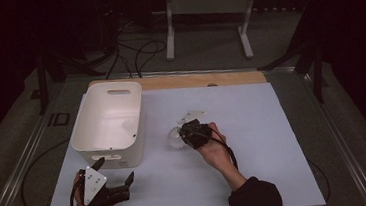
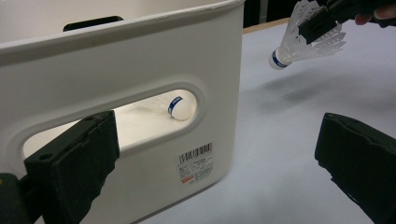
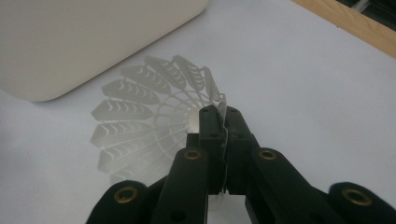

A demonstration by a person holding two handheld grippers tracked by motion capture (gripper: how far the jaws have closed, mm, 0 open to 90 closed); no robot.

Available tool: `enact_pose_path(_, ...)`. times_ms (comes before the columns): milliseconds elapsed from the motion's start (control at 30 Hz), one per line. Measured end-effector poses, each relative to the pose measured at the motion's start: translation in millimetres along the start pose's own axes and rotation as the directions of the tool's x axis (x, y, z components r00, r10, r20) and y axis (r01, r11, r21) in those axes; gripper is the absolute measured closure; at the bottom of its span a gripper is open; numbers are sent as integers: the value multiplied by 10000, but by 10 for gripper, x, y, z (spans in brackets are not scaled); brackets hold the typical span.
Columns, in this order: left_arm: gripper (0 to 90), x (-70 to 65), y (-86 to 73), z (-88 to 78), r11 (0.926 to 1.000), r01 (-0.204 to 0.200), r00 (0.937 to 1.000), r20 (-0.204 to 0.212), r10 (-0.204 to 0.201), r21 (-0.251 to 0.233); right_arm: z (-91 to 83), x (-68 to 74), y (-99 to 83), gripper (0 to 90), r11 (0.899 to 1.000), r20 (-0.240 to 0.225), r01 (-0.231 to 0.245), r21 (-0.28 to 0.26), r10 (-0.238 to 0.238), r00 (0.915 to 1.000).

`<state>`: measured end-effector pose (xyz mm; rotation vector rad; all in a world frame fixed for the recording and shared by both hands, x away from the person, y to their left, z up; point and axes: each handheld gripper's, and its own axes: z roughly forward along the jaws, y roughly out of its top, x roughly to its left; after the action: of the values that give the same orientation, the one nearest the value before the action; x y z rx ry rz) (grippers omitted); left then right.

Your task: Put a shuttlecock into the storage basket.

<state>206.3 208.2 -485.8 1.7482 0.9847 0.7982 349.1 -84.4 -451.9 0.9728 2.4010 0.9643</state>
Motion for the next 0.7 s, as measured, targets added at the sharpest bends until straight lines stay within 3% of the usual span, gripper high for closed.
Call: enact_pose_path(700,5,0,1,-2,10000,-8,10000,14,8,29,-64,27,30,884,9998,-147,-71,-211,68,9999)
